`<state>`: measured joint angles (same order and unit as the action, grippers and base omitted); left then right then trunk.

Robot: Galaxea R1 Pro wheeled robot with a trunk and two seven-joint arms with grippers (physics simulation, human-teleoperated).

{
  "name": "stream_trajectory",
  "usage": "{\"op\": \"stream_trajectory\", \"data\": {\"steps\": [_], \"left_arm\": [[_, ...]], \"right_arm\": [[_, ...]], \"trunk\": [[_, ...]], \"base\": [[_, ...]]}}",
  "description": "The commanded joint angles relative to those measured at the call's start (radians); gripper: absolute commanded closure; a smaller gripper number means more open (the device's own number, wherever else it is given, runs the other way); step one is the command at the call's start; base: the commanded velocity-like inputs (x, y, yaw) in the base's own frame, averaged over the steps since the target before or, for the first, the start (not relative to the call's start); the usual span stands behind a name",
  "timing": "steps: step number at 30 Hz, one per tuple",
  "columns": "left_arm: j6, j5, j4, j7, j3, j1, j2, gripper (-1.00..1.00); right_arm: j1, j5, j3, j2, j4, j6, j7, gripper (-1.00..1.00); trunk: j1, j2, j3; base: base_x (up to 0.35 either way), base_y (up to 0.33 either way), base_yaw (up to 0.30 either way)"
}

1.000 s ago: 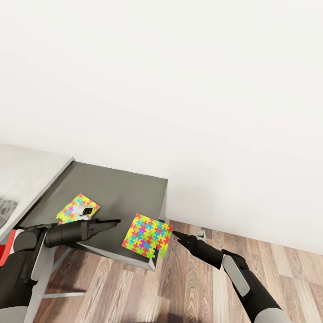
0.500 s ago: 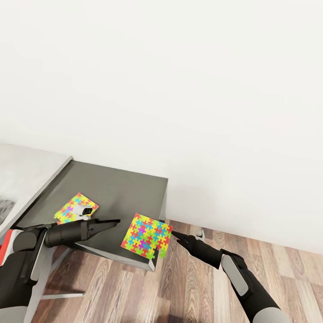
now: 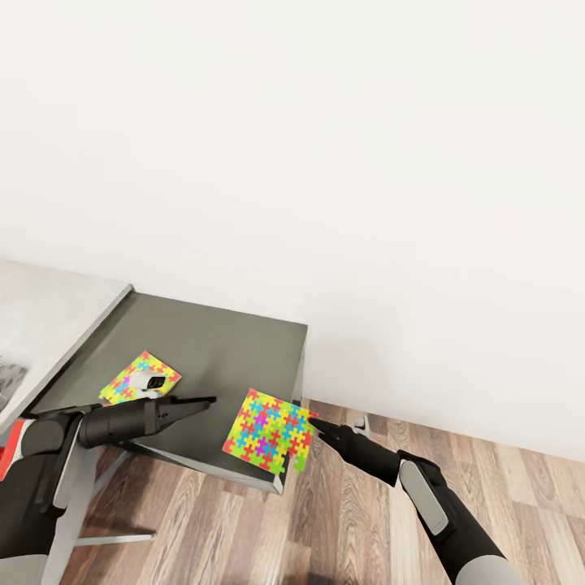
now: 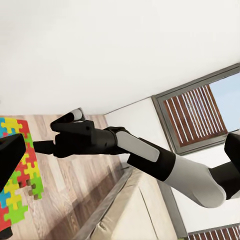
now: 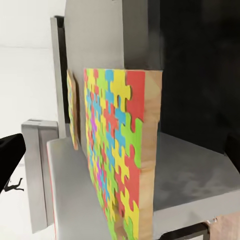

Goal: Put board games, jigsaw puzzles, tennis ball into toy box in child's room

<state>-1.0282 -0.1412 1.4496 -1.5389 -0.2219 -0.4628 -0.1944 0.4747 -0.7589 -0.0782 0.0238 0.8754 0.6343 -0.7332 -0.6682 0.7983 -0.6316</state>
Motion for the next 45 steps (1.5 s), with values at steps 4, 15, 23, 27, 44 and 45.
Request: {"op": "stream_trajectory", "data": {"steps": [4,15,23,27,44,45], "left_arm": [[-0.009,0.0,0.0,-0.004,0.001,0.0,0.001,-1.0],[-0.009,0.001,0.0,-0.003,0.001,0.0,0.002,-1.0],[-0.007,0.001,0.0,-0.003,0.002,0.0,0.004,-1.0],[-0.007,0.001,0.0,-0.003,0.002,0.0,0.004,-1.0],[-0.006,0.001,0.0,-0.002,0.004,0.0,0.006,-1.0],[-0.006,0.002,0.0,-0.002,0.004,0.0,0.006,-1.0]], "right_arm": [[0.0,-0.008,-0.002,0.001,0.0,0.007,0.001,-1.0],[0.001,-0.008,-0.002,0.001,0.0,0.007,0.0,-1.0],[0.001,-0.008,-0.002,0.001,0.0,0.007,0.001,-1.0],[0.001,-0.008,-0.002,0.001,-0.001,0.007,0.001,-1.0],[0.001,-0.008,-0.003,0.001,0.0,0.008,0.001,1.0],[0.001,-0.008,-0.003,0.0,0.0,0.007,0.001,1.0]], "trunk": [[0.0,0.001,-0.001],[0.0,0.001,-0.001],[0.0,0.001,-0.001],[0.0,0.001,-0.001],[0.0,0.001,-0.001],[0.0,0.001,-0.001]], "base": [[0.046,0.055,0.0],[0.005,0.01,0.0],[0.0,0.088,0.0],[0.0,0.013,0.0],[0.0,0.037,0.0],[0.0,0.004,0.0]]}}
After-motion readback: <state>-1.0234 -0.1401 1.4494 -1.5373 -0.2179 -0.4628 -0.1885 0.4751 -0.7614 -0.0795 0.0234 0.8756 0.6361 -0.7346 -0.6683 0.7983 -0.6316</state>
